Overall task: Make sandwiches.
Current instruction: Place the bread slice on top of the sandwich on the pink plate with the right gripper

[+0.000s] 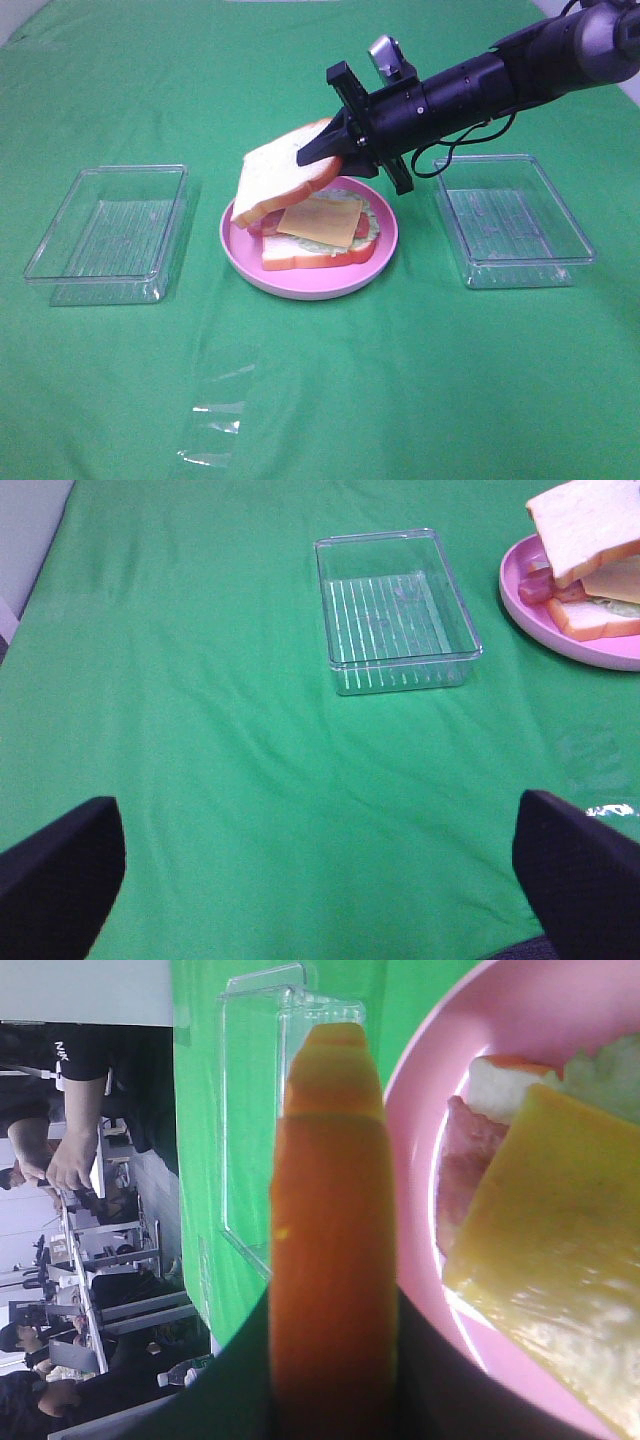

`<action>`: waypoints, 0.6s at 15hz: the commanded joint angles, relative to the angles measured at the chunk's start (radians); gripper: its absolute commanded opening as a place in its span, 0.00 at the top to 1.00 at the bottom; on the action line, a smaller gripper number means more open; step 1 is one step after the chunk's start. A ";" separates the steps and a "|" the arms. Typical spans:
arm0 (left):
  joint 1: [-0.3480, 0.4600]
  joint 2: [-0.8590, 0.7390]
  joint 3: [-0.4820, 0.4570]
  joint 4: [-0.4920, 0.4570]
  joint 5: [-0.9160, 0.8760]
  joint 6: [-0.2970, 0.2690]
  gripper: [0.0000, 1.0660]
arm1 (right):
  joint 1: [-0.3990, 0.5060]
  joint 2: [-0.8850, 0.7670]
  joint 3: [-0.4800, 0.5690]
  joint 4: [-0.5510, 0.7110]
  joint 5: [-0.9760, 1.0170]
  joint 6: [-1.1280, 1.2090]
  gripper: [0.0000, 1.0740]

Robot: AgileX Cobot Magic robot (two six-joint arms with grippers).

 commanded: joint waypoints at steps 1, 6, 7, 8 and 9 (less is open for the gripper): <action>-0.004 -0.016 0.000 0.002 -0.016 -0.002 0.08 | 0.002 0.024 -0.006 -0.023 0.000 -0.011 1.00; -0.004 -0.016 0.000 0.005 -0.016 -0.002 0.08 | 0.001 0.024 -0.006 -0.155 -0.014 0.038 1.00; -0.004 -0.016 0.000 0.005 -0.016 -0.002 0.08 | 0.001 0.024 -0.006 -0.155 -0.014 0.038 1.00; -0.004 -0.016 0.000 0.005 -0.016 -0.002 0.08 | 0.001 0.024 -0.006 -0.155 -0.014 0.038 1.00; -0.004 -0.016 0.000 0.005 -0.016 -0.002 0.08 | 0.001 0.024 -0.006 -0.155 -0.014 0.031 1.00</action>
